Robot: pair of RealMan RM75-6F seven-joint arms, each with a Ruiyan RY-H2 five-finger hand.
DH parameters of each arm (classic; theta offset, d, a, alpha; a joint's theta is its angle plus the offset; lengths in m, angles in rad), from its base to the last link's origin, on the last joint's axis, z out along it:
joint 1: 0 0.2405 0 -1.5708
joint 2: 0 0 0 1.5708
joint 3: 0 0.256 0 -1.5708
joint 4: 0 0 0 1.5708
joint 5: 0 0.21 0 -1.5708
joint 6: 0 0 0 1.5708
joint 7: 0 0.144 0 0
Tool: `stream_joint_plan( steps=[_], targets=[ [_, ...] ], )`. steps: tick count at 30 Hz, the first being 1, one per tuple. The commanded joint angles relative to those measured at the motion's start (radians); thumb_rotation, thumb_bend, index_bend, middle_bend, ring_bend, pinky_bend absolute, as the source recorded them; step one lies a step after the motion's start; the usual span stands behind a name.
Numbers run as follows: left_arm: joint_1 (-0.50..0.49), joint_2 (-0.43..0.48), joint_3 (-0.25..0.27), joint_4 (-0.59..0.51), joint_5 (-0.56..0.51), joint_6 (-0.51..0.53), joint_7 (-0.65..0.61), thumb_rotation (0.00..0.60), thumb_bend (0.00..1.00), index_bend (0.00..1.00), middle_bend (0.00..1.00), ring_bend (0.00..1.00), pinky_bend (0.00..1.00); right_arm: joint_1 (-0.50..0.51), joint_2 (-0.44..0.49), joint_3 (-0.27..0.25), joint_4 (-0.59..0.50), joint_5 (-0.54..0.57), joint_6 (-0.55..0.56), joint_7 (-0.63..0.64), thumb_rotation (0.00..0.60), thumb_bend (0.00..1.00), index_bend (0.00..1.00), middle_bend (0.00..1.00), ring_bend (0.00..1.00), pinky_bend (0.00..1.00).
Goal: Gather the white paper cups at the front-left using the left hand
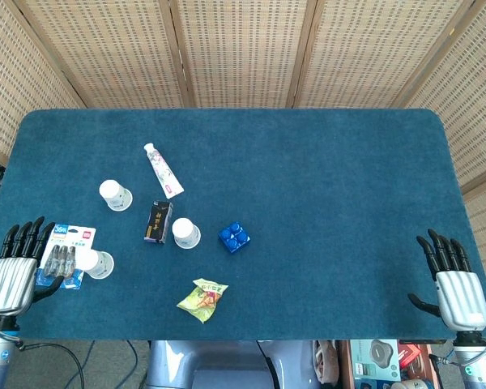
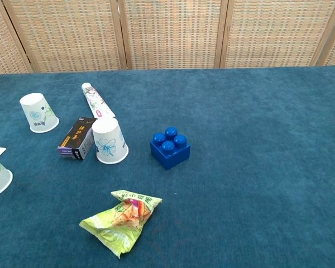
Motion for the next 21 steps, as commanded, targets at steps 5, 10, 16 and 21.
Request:
stream_joint_plan(
  steps=[5,10,16,21],
  targets=[
    [0.001,0.000,0.000,-0.002,0.006,0.000,0.000,0.600,0.23,0.00,0.00,0.00,0.00,-0.001,0.000,-0.002,-0.003,-0.005,0.001,-0.003,0.600,0.14,0.00,0.00,0.00,0.00],
    [0.000,-0.001,0.000,-0.003,0.007,-0.005,0.004,0.600,0.23,0.00,0.00,0.00,0.00,0.000,0.000,-0.002,-0.002,-0.003,-0.002,-0.002,0.600,0.14,0.00,0.00,0.00,0.00],
    [-0.006,-0.002,-0.004,-0.009,0.005,-0.015,0.000,0.600,0.23,0.00,0.00,0.00,0.00,0.002,0.001,-0.001,-0.002,0.000,-0.007,0.003,0.600,0.14,0.00,0.00,0.00,0.00],
    [-0.034,0.014,-0.021,-0.037,-0.008,-0.054,0.025,0.600,0.23,0.00,0.00,0.00,0.00,0.007,-0.001,0.000,0.000,0.008,-0.019,0.004,0.600,0.14,0.00,0.00,0.00,0.00]
  ],
)
